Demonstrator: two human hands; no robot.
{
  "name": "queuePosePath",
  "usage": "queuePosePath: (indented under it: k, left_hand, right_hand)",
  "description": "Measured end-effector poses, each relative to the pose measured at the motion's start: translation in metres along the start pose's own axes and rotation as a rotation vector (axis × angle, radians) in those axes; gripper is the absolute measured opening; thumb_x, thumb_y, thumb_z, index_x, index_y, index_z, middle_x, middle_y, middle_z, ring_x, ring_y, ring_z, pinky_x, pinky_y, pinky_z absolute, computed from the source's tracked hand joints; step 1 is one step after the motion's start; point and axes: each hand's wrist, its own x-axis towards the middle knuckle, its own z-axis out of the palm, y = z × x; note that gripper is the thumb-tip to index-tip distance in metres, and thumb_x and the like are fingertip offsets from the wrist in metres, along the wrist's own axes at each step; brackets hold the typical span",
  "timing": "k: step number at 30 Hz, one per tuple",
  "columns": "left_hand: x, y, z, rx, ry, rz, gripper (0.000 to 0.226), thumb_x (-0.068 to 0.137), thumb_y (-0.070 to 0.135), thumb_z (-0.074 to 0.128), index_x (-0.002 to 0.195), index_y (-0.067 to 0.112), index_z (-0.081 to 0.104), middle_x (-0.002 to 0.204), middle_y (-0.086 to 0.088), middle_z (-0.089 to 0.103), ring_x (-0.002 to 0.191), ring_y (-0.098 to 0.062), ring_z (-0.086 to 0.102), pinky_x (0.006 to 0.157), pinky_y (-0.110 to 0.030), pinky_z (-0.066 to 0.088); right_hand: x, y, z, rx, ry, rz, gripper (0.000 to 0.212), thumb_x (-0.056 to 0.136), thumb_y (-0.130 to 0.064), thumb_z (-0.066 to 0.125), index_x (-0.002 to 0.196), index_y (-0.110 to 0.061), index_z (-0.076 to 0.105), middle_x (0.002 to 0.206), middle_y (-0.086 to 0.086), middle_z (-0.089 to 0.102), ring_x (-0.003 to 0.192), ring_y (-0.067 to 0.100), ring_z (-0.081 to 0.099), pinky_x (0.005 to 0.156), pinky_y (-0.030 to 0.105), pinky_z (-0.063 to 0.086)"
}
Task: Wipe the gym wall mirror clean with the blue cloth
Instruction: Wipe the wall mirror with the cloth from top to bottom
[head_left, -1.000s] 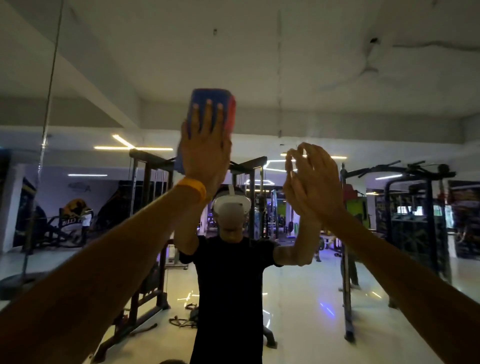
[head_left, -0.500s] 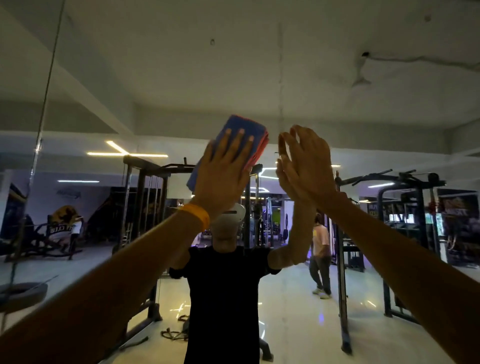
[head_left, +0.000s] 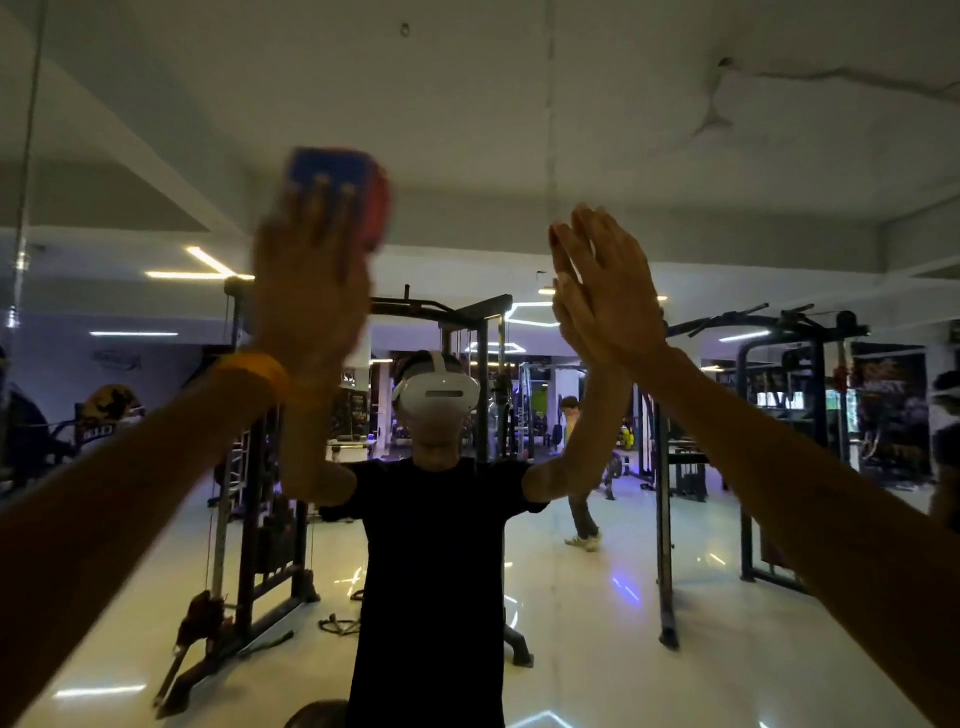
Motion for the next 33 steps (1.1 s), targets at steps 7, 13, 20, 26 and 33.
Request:
queuePosePath:
  k: [7, 13, 20, 26, 33]
  left_hand:
    - [-0.057, 0.043, -0.001, -0.021, -0.005, -0.135, 0.068, 0.108, 0.045, 0.020, 0.166, 0.010, 0.009, 0.172, -0.019, 0.008, 0.159, -0.040, 0.006, 0.128, -0.057, 0.011]
    - [-0.077, 0.012, 0.003, -0.154, -0.132, 0.134, 0.080, 0.106, 0.060, 0.033, 0.165, 0.011, 0.014, 0.173, -0.012, 0.010, 0.160, -0.031, 0.006, 0.129, -0.055, 0.011]
    - [-0.111, 0.060, 0.012, -0.084, -0.100, -0.061, 0.073, 0.110, 0.051, 0.026, 0.166, 0.010, 0.003, 0.173, -0.015, 0.002, 0.161, -0.031, -0.001, 0.130, -0.052, 0.006]
    - [-0.125, 0.007, 0.009, -0.031, -0.062, 0.024, 0.064, 0.111, 0.040, 0.026, 0.166, 0.013, 0.007, 0.172, -0.018, 0.008, 0.159, -0.032, 0.001, 0.130, -0.052, 0.003]
    - [-0.185, 0.111, 0.017, -0.088, -0.163, 0.209, 0.064, 0.108, 0.036, 0.021, 0.166, 0.011, 0.008, 0.172, -0.018, 0.002, 0.159, -0.039, 0.002, 0.129, -0.053, -0.006]
  right_hand:
    - [-0.021, -0.027, -0.002, 0.016, 0.008, 0.083, 0.053, 0.106, -0.033, 0.040, 0.155, -0.013, 0.042, 0.164, 0.017, 0.035, 0.154, 0.035, 0.028, 0.123, 0.060, 0.022]
    - [-0.053, -0.027, -0.013, 0.027, -0.047, 0.071, 0.054, 0.105, -0.030, 0.044, 0.156, -0.014, 0.041, 0.165, 0.015, 0.033, 0.155, 0.034, 0.024, 0.125, 0.057, 0.019]
    - [-0.121, -0.045, -0.025, 0.094, -0.029, 0.116, 0.052, 0.107, -0.044, 0.036, 0.154, -0.022, 0.029, 0.163, 0.013, 0.030, 0.151, 0.037, 0.027, 0.119, 0.068, 0.025]
    - [-0.141, -0.046, -0.025, 0.061, -0.093, 0.154, 0.059, 0.104, -0.037, 0.040, 0.159, -0.020, 0.029, 0.168, 0.014, 0.025, 0.157, 0.036, 0.019, 0.121, 0.067, 0.019]
    - [-0.161, -0.041, -0.033, 0.017, -0.156, 0.142, 0.058, 0.102, -0.032, 0.049, 0.156, -0.015, 0.035, 0.166, 0.018, 0.031, 0.155, 0.038, 0.025, 0.118, 0.067, 0.025]
